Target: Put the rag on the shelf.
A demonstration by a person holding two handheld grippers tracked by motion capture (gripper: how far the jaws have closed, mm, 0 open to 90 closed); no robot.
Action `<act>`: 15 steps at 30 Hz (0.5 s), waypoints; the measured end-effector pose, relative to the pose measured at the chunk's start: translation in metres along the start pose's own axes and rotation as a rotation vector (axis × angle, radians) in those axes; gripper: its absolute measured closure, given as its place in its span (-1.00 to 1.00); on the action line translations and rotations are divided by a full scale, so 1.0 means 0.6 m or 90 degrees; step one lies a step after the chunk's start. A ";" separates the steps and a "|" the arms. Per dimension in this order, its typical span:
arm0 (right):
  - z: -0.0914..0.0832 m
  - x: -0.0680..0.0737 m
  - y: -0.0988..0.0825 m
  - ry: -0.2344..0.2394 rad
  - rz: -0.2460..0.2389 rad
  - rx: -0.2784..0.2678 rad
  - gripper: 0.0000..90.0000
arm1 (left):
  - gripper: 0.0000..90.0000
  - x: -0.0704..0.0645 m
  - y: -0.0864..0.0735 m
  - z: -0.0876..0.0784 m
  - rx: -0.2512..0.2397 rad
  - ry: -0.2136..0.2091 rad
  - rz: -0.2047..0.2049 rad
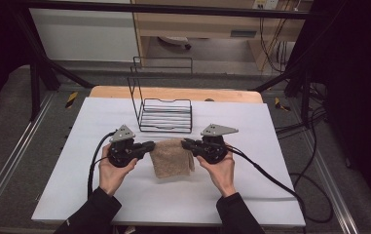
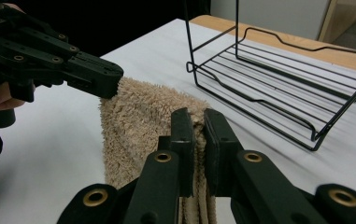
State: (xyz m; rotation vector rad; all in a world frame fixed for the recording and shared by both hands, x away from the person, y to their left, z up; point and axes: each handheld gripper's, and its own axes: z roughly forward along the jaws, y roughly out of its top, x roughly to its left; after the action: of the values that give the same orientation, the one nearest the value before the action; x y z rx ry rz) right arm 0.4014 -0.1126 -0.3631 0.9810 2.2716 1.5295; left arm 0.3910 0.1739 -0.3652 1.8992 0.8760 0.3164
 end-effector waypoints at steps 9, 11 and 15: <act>-0.017 0.003 0.013 0.000 -0.006 -0.023 0.86 | 0.89 -0.006 0.021 -0.010 -0.018 -0.002 0.009; -0.020 0.005 0.018 -0.002 -0.009 -0.028 0.86 | 0.89 -0.005 0.026 -0.012 -0.023 0.000 0.011; -0.026 0.009 0.029 -0.009 -0.016 -0.044 0.86 | 0.89 -0.006 0.040 -0.016 -0.035 0.007 0.018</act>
State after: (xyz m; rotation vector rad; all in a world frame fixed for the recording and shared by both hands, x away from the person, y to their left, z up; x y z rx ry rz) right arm 0.3962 -0.1165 -0.3403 0.9383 2.1978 1.5754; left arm 0.3934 0.1717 -0.3391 1.8618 0.8405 0.3647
